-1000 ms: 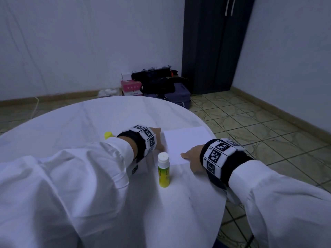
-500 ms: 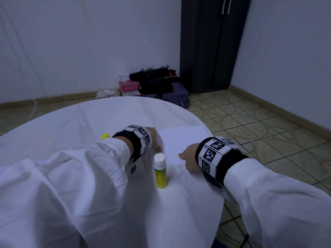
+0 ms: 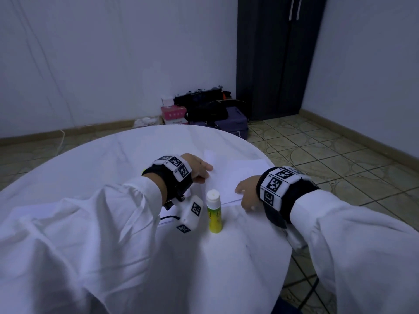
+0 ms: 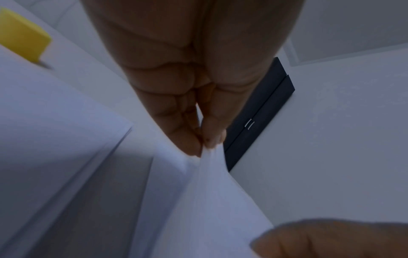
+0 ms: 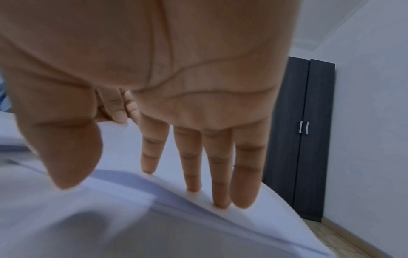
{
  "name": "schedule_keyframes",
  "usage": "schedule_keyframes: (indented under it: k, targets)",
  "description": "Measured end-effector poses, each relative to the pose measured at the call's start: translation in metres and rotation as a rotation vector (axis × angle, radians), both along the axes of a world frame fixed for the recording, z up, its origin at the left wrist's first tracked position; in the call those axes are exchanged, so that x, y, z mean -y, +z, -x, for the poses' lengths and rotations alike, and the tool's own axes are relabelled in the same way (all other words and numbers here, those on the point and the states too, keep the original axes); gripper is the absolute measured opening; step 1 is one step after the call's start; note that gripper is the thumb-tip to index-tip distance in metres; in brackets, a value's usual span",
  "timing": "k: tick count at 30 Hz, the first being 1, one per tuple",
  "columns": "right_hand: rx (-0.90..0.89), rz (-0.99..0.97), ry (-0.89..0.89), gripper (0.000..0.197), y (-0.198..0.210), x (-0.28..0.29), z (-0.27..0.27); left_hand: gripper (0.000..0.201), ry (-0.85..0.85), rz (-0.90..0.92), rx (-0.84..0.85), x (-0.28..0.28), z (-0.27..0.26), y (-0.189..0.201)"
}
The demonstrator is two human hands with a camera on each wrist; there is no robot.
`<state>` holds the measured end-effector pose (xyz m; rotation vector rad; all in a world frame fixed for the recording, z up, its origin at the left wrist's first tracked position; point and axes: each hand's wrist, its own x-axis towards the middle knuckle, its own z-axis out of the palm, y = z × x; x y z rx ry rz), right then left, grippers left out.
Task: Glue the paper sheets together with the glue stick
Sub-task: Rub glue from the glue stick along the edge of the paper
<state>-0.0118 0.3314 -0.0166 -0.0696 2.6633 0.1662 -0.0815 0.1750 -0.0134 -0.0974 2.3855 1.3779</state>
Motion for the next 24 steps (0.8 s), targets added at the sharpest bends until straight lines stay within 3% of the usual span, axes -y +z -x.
schedule_keyframes:
  k: [4, 7, 9, 13, 19, 24]
  targets:
    - [-0.037, 0.113, -0.078, 0.086, 0.007, 0.006, -0.014, 0.025, 0.064, 0.035, -0.05, 0.006, -0.015, 0.007]
    - [-0.027, 0.173, -0.034, 0.093, 0.009, 0.011, -0.027, 0.024, 0.141, 0.014, -0.107, 0.026, -0.025, 0.008]
    - [0.03, 0.318, -0.025, 0.082, 0.011, 0.017, -0.036, 0.02, 0.163, 0.009, -0.121, 0.042, -0.039, 0.011]
    - [-0.001, 0.55, -0.06, 0.025, 0.005, 0.028, -0.048, 0.021, 0.195, 0.005, -0.155, 0.083, -0.063, 0.012]
    - [-0.144, 0.664, -0.081, 0.019, 0.014, 0.039, -0.063, 0.024, 0.231, -0.032, -0.098, 0.157, -0.126, 0.0]
    - [-0.109, 0.859, -0.14, 0.008, 0.027, 0.061, -0.073, 0.027, 0.057, 0.098, 0.021, 0.192, -0.181, -0.014]
